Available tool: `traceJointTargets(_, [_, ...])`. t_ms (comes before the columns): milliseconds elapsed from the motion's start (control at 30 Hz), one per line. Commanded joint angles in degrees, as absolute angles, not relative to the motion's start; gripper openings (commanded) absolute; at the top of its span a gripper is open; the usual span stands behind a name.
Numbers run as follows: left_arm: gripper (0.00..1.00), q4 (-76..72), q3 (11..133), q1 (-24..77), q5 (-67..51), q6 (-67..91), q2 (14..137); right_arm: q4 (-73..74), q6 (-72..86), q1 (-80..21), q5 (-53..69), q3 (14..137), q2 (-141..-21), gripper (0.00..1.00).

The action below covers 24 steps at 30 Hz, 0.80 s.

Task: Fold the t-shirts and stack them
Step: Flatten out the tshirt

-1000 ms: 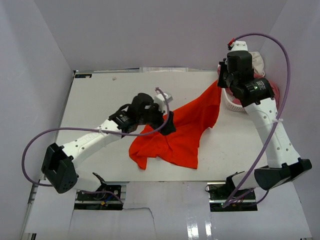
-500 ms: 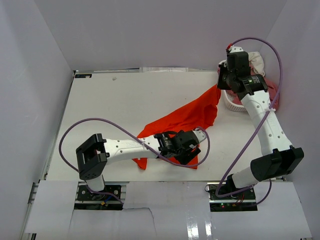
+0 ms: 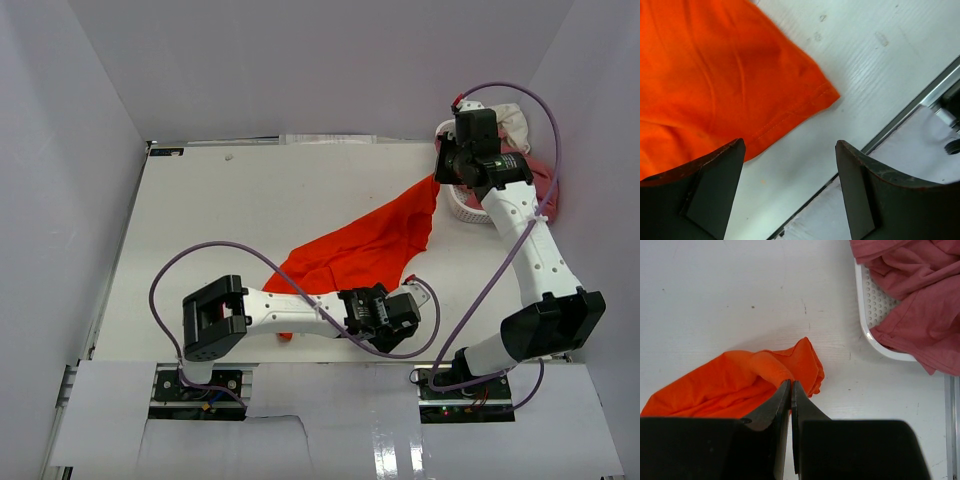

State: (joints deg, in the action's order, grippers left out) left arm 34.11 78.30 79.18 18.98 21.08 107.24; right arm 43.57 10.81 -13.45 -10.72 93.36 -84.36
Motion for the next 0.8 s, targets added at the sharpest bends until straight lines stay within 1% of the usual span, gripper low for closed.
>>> traceJointTargets(0, [0.84,32.61,81.38,79.63,19.16,22.50,108.01,40.61,9.76,-13.01,-9.76,92.11,-83.50,0.08])
traceJointTargets(133, [0.83,32.35,82.61,80.15,19.34,22.50,110.04,39.90,9.58,-12.74,-9.58,90.62,-82.97,0.08])
traceJointTargets(333, [0.78,30.85,84.98,80.33,19.60,20.92,113.55,39.11,9.32,-12.22,-8.97,88.77,-82.36,0.08])
traceJointTargets(633, [0.77,30.24,88.33,80.24,18.20,20.48,117.51,39.11,8.88,-11.60,-8.61,87.98,-81.48,0.08])
traceJointTargets(733, [0.75,30.15,88.59,80.25,18.37,20.57,118.47,38.94,8.79,-11.51,-8.17,87.80,-81.30,0.08])
traceJointTargets(767, [0.72,30.15,88.68,80.24,18.28,20.48,118.65,39.02,8.79,-11.51,-8.00,87.80,-81.30,0.08])
